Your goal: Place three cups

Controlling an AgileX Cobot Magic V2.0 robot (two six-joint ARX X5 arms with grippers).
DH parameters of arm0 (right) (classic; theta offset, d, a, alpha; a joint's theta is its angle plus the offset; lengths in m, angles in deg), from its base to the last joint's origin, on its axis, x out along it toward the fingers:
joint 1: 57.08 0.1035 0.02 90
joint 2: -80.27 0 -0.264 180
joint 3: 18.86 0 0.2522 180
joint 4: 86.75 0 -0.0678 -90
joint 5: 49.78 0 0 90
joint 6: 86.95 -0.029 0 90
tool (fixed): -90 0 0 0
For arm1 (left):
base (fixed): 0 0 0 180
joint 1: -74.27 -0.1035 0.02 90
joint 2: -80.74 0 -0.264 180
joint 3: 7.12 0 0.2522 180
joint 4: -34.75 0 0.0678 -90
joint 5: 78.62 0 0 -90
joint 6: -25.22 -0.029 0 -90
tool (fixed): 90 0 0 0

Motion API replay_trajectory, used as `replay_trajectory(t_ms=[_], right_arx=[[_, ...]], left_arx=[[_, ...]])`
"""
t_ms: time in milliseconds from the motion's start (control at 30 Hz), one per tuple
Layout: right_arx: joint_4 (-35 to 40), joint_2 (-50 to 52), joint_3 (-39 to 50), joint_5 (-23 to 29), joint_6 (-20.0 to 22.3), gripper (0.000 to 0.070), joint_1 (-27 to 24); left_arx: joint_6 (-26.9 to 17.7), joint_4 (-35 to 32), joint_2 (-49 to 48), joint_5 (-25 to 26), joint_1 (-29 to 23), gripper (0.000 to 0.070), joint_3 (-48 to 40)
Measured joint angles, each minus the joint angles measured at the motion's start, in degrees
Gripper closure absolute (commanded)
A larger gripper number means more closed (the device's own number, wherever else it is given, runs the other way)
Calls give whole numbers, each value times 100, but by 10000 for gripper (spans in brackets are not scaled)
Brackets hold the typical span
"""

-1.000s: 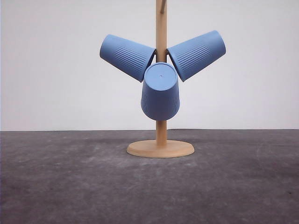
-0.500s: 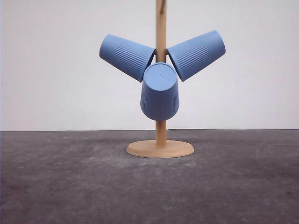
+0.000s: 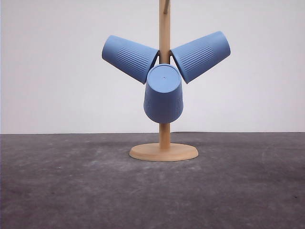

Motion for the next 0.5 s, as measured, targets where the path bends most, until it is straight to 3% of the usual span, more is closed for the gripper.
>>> replay_trajectory(t_ms=[300, 500], right_arx=[[31, 4, 2, 4, 57, 689, -5], [1231, 752, 823, 15, 305, 689, -337]], left_arx=[[0, 0, 0, 0, 0, 685, 0], [-1, 0, 0, 0, 0, 684, 0]])
